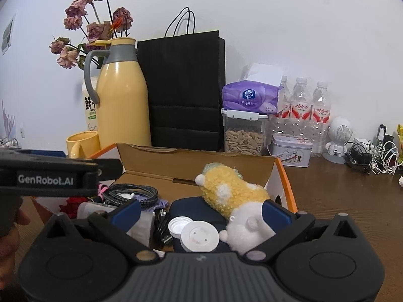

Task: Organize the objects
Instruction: 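Carry the braided cable and white cap into the box and open both tools, then withdraw both tools from the box back over the table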

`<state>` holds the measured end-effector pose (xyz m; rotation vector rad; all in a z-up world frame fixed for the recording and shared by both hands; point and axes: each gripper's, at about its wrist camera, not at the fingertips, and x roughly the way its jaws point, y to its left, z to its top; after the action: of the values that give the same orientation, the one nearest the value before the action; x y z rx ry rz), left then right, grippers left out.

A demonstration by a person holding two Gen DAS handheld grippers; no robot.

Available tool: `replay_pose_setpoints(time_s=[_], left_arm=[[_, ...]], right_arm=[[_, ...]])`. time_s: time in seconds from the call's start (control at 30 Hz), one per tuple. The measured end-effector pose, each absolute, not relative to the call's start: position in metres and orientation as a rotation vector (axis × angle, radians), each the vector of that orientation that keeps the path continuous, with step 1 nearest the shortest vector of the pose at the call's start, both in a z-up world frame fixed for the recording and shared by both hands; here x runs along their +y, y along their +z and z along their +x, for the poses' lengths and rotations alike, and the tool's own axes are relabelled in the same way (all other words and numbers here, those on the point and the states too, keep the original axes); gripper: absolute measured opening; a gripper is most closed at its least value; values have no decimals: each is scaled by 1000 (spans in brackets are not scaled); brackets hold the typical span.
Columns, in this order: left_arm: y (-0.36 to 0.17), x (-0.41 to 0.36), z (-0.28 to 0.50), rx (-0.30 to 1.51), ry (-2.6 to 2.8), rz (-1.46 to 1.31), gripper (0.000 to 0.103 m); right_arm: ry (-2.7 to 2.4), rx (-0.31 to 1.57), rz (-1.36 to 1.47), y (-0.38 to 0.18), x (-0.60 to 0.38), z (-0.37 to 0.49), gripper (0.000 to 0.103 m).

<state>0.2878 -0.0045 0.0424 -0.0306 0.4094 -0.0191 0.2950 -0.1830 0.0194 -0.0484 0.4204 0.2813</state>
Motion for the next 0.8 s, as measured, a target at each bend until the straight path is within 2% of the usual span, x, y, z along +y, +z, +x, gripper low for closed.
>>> replay_pose_setpoints(time_s=[0.4,0.8], left_arm=[[55,2,256,370,-10,-54,103],[34,11,216,459,-13,-46,103]], right_arm=[[277,379,-75,34,-192,268,103],[283,406,-87,24,-206,230,103]])
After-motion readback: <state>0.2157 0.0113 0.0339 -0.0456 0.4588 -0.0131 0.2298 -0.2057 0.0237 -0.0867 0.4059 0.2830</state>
